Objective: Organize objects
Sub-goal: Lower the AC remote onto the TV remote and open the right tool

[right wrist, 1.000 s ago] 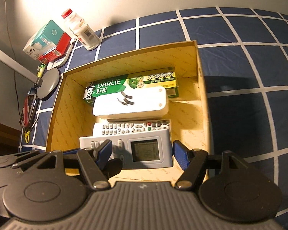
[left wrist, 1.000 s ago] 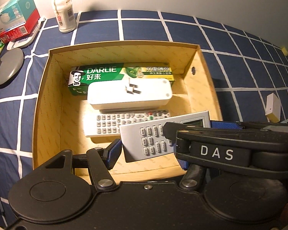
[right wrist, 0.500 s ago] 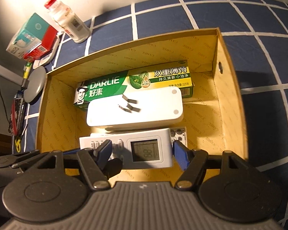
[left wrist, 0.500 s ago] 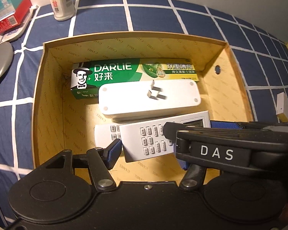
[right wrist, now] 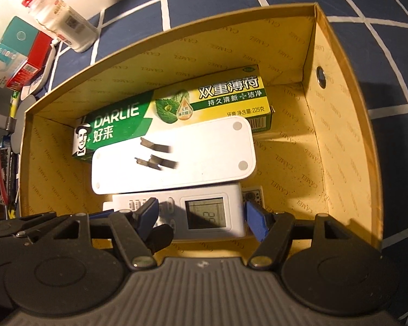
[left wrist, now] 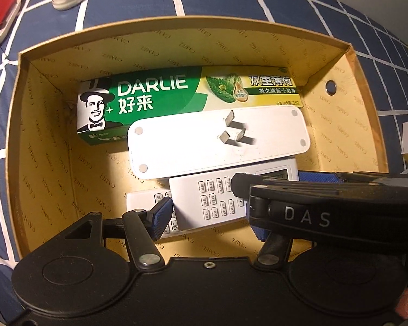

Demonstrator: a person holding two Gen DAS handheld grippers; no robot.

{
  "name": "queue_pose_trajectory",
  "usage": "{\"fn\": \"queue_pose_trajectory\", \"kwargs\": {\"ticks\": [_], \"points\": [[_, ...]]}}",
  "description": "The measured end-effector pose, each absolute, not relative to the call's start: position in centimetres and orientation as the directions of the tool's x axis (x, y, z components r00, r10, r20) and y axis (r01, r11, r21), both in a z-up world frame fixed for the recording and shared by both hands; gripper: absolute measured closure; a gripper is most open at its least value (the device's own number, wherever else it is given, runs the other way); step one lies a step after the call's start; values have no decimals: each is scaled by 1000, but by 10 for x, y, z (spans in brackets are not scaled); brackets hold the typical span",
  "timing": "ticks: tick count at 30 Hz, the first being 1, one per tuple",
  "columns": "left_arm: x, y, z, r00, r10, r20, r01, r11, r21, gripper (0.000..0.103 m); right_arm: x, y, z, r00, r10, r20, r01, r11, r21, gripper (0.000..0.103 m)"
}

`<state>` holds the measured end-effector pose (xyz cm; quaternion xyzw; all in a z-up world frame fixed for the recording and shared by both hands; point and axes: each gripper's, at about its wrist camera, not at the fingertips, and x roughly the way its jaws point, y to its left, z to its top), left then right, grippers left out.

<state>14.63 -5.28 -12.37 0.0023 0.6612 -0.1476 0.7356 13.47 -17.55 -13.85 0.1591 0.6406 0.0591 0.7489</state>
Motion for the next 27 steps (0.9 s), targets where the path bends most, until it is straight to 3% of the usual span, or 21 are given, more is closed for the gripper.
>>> {"fn": "queue_pose_trajectory", "kwargs": {"ticks": [12, 19, 27], "points": [[147, -44, -125, 84, -214, -973, 193, 962, -194, 39, 138, -175, -143, 157, 296, -942, 111, 943, 315, 34], [135, -40, -104, 145, -196, -970, 163, 971, -172, 25, 134, -175, -127, 192, 296, -936, 80, 946, 315, 31], [107, -46, -75, 226, -173, -959, 130, 981, -146, 17, 113, -179, -93, 252, 320, -913, 12, 943, 334, 27]]}}
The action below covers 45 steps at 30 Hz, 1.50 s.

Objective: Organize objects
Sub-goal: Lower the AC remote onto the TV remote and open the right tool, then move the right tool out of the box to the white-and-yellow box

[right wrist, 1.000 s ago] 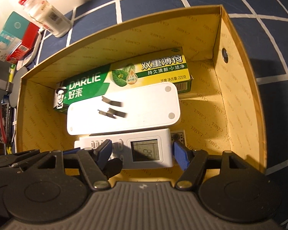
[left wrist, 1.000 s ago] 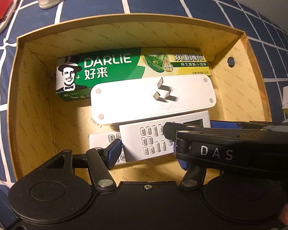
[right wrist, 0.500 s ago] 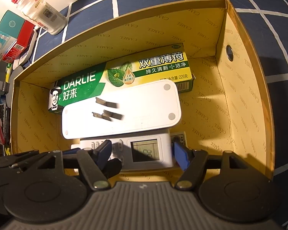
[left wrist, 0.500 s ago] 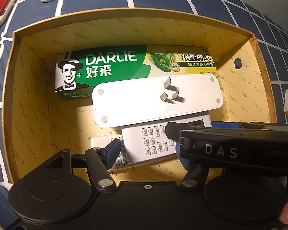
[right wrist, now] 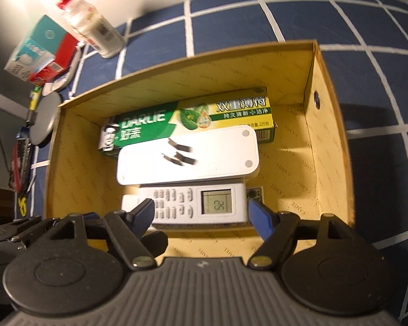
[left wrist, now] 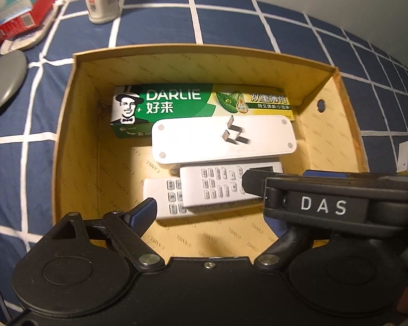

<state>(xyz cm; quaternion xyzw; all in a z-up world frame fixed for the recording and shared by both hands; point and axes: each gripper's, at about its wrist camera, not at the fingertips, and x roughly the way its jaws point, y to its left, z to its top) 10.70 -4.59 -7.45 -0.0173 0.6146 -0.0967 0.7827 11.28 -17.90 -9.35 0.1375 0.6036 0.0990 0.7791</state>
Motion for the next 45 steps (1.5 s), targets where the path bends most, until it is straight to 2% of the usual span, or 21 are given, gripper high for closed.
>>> {"fn": "queue_pose_trajectory", "kwargs": {"ticks": [7, 14, 17, 29, 45], "points": [[81, -55, -52, 286, -152, -946, 109, 986, -125, 7, 92, -193, -64, 313, 333, -890, -35, 940, 340, 15], [57, -73, -37, 322, -137, -937, 94, 989, -112, 6, 73, -219, -45, 351, 317, -881, -60, 947, 317, 5], [50, -87, -33, 331, -137, -934, 99, 989, -110, 1, 65, -236, -40, 364, 306, -880, -58, 950, 306, 0], [29, -168, -24, 366, -89, -927, 80, 995, -64, 0, 43, -325, -28, 401, 323, -857, -87, 945, 315, 0], [10, -331, -47, 359, -58, -932, 38, 998, -47, 0, 44, -503, -40, 353, 268, -896, -135, 963, 234, 0]]}}
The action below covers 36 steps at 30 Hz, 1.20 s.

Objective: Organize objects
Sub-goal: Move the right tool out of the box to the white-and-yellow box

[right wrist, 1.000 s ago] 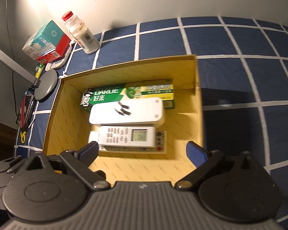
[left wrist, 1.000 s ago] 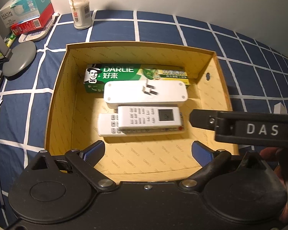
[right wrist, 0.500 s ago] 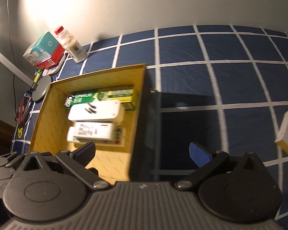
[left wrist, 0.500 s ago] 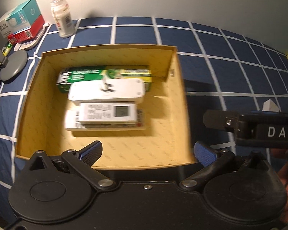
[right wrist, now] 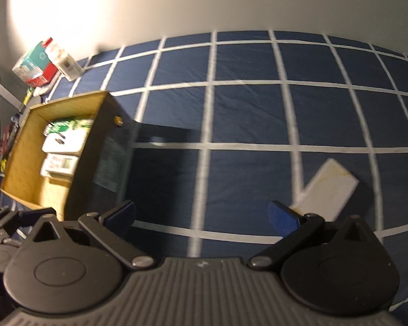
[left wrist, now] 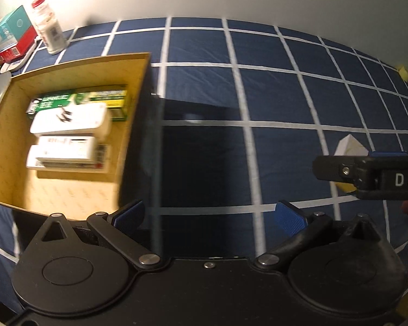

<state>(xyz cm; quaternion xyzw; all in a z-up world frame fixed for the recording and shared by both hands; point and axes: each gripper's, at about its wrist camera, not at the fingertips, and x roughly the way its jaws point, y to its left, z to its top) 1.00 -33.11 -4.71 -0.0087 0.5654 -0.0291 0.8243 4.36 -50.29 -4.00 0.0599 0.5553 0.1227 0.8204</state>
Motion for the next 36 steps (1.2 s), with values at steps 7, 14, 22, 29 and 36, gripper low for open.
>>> {"fn": "queue_pose_trajectory", "kwargs": {"ticks": [7, 14, 22, 29, 36], "points": [[12, -384, -65, 348, -47, -936, -3, 999, -52, 0, 55, -571, -56, 314, 220, -924, -175, 969, 172, 0], [17, -429, -82, 324, -42, -945, -13, 999, -49, 0, 72, -617, -67, 290, 190, -938, -194, 971, 137, 0], [36, -458, -100, 290, -47, -956, -23, 998, -56, 0, 100, -644, -93, 232, 193, -953, -221, 965, 142, 1], [63, -478, -125, 234, -40, -971, -20, 999, -46, 0, 135, -656, -127, 156, 222, -962, -221, 957, 185, 3], [77, -489, -145, 178, -39, -983, -26, 999, -44, 0, 153, -655, -159, 72, 260, -963, -237, 942, 237, 13]]}}
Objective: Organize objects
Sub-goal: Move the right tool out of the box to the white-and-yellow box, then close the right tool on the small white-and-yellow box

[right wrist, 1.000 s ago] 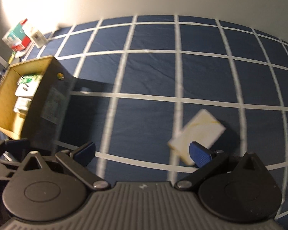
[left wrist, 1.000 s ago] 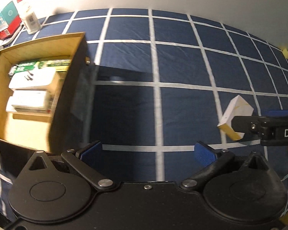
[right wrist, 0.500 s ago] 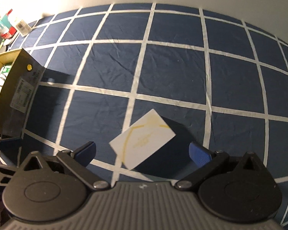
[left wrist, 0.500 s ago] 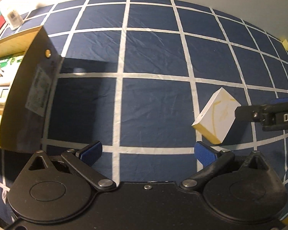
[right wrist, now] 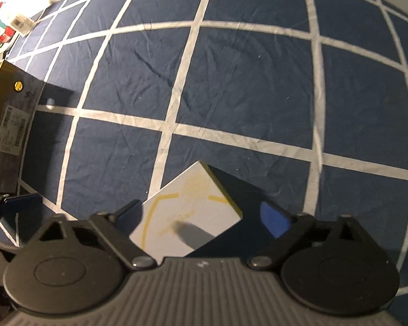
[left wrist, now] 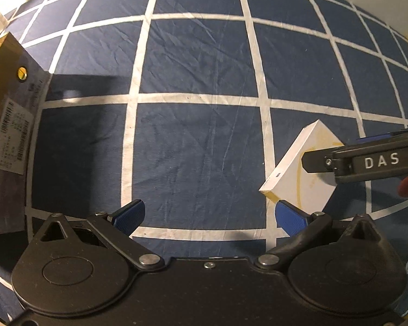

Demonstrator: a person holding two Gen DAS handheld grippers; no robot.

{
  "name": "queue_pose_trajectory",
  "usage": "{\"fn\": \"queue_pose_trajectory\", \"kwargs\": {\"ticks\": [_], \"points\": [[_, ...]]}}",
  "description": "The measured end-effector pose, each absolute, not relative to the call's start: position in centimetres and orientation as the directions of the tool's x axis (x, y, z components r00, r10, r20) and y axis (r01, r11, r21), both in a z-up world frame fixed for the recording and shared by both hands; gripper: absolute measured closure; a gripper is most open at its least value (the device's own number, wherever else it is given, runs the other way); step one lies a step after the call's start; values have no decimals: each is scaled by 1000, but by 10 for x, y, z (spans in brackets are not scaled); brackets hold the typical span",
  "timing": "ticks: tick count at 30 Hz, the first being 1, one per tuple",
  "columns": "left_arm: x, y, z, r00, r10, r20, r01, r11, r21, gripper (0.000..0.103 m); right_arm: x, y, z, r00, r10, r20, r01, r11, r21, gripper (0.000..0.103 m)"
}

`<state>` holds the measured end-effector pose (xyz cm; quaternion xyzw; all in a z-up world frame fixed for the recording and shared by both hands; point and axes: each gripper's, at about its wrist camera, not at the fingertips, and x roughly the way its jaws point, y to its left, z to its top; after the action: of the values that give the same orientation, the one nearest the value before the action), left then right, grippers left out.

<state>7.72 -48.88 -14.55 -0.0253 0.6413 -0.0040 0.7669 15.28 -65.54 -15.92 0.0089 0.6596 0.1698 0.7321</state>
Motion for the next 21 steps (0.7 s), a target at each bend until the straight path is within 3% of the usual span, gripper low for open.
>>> {"fn": "queue_pose_trajectory", "kwargs": {"ticks": [6, 21], "points": [[83, -492, -153, 157, -43, -987, -27, 998, -48, 0, 159, -656, -170, 40, 302, -952, -228, 931, 285, 27], [66, -488, -161, 140, -77, -987, -28, 996, -82, 0, 123, -654, -173, 33, 299, -954, -3, 954, 299, 27]]}}
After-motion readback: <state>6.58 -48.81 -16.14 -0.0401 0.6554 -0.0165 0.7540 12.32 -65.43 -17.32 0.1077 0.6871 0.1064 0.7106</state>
